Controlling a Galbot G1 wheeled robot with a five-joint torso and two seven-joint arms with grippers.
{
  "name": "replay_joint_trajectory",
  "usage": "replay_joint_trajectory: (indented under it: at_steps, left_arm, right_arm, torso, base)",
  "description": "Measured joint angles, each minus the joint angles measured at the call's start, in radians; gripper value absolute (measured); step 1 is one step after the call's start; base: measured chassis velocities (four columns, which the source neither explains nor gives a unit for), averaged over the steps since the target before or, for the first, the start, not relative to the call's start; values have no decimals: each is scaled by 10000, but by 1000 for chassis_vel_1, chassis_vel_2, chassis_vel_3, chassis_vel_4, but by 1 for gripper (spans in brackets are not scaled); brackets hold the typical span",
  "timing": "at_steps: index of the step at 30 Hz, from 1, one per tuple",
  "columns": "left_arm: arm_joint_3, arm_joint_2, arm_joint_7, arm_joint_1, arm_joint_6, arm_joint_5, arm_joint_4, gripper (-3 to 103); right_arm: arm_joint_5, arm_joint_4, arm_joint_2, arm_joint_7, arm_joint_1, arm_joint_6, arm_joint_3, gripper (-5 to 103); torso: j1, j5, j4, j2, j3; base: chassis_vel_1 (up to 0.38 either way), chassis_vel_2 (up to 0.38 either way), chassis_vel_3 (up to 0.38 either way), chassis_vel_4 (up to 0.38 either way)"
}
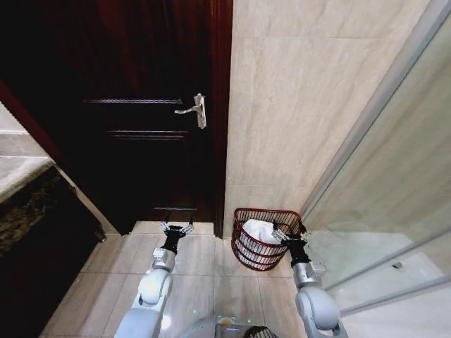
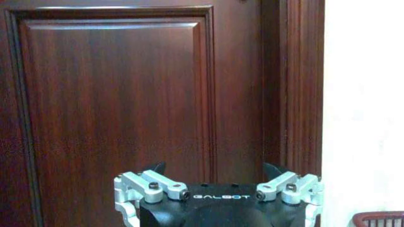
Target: Discard the used towel into the hamper.
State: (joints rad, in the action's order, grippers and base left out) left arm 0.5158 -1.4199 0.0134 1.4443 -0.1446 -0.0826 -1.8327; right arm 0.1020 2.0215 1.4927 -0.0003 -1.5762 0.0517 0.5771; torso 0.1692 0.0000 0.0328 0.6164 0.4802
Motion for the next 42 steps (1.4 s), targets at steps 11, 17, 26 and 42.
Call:
replay_joint_trajectory:
  at_steps: [11, 17, 26, 42]
  left_arm:
    - [-23, -62, -5, 17, 26, 218, -10, 100]
    - [-34, -97, -5, 27, 34, 290, -30, 100]
    - [-52, -155, -1, 56, 40, 361, -65, 100]
    - [-121, -140, 15, 72, 2, 441, -40, 100]
  right_arm:
    - [35, -46, -7, -22, -6, 93, 32, 100]
    - [36, -105, -50, -34, -24, 176, 63, 100]
    - [127, -110, -50, -44, -61, 237, 83, 100]
    - [389, -265, -4, -69, -225, 915, -6, 100]
  torso:
    - [-51, 0, -1, -122, -73]
    - [-83, 1, -1, -200, -117]
    - [-140, 1, -1, -339, -200]
    - [-243, 1, -1, -593, -351]
  base:
    - [76, 73, -79, -68]
    - [55, 55, -94, -85]
    - [31, 33, -107, -111]
    - [0, 4, -83, -88]
